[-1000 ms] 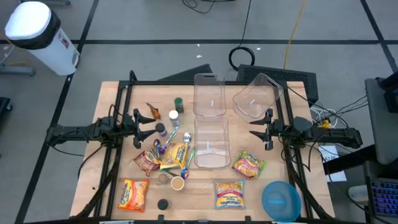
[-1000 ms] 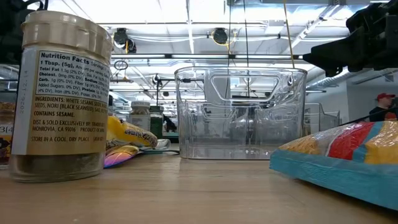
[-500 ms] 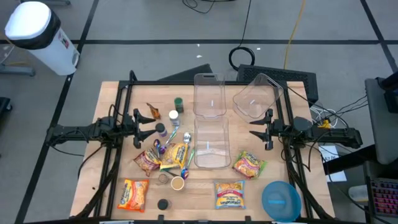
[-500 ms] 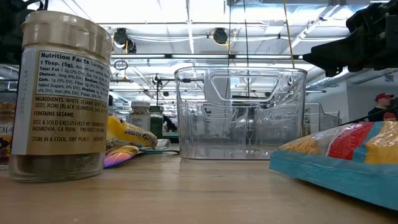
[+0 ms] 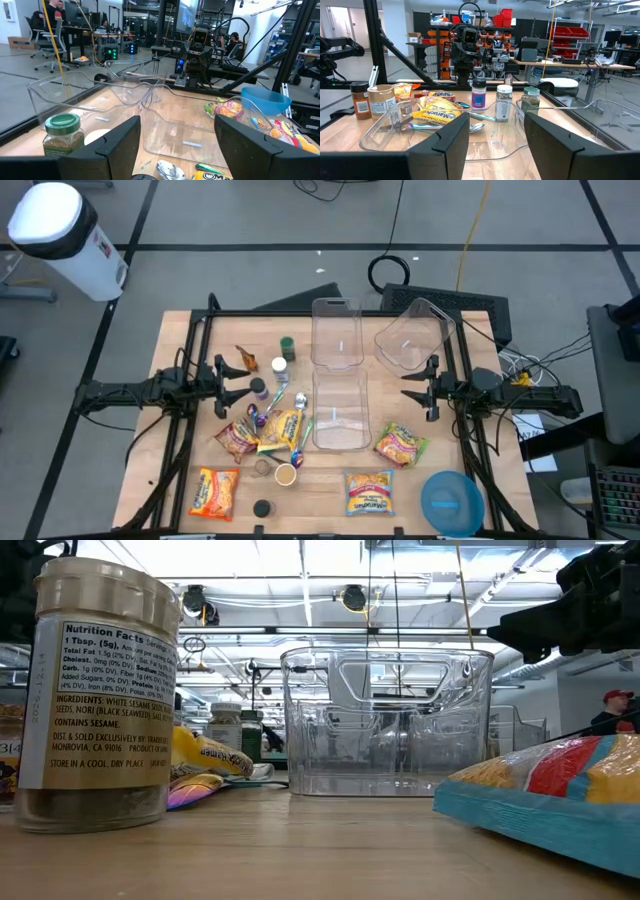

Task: Pick & Place Food Item

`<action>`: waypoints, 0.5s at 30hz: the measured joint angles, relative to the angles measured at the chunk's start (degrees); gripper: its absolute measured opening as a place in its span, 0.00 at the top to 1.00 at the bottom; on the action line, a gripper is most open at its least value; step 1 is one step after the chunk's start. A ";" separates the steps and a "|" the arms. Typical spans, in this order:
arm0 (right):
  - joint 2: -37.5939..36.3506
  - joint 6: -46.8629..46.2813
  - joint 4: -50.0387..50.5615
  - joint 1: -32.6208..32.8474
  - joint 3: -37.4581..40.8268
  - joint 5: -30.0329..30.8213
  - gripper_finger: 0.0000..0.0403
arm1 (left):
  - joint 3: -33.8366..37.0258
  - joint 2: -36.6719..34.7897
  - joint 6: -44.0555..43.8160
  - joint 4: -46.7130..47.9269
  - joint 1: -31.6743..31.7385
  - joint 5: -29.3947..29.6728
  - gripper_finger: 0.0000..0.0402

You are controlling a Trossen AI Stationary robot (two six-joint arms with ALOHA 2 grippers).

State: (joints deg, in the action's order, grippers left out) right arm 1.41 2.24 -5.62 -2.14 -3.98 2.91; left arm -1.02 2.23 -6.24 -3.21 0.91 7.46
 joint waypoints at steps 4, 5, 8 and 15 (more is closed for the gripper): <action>0.00 -3.06 -0.14 0.01 0.00 -0.01 0.55 | 0.00 -0.01 0.00 0.01 -0.02 0.00 0.35; 0.00 -5.00 -0.14 -0.01 -0.01 -0.01 0.55 | 0.00 0.01 0.00 0.01 0.00 0.00 0.35; 0.00 -13.94 -0.14 0.00 -0.01 -0.01 0.55 | 0.00 -0.01 0.00 -0.01 -0.02 0.00 0.35; 0.80 -28.11 -5.21 0.03 -0.01 -1.80 0.55 | 0.00 -0.01 0.00 0.01 -0.02 0.00 0.35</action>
State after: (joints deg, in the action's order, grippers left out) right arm 2.21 -25.86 -10.82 -2.12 -3.99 1.10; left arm -1.02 2.22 -6.24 -3.20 0.89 7.46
